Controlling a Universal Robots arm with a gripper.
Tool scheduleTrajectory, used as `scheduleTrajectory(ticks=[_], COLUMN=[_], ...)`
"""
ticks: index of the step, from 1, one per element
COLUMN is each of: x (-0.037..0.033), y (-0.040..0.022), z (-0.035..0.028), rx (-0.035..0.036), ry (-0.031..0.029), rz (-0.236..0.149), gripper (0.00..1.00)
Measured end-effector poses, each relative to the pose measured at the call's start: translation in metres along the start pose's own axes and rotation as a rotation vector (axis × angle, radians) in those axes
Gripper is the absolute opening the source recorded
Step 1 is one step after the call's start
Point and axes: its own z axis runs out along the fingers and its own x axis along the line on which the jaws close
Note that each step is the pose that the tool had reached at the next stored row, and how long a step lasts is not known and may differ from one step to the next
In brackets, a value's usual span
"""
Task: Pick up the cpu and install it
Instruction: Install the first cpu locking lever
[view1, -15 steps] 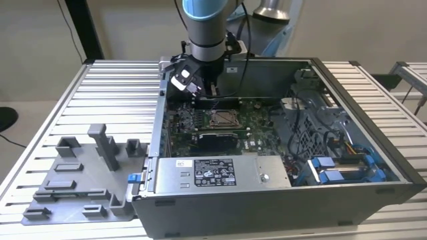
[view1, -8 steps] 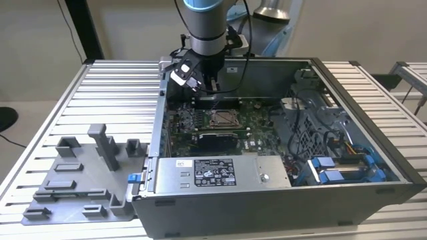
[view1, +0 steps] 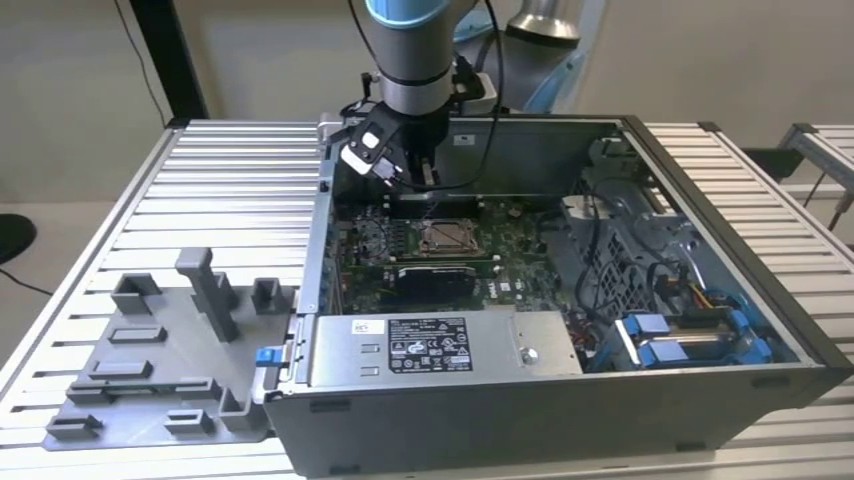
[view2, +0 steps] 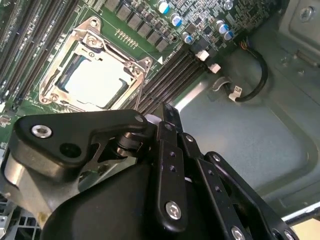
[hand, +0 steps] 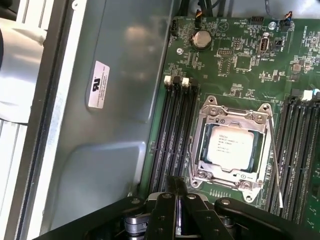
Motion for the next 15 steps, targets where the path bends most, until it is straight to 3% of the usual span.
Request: scheduleTrajectory(ticks=[10,15], x=[-0.0033,-0.0055], y=[-0.0014,0.0017], z=[0.0094,0.0150], rx=[0.0000,0.0001], ry=[0.0000,0.0000], rz=[0.000,0.000], gripper=[0.00,0.00])
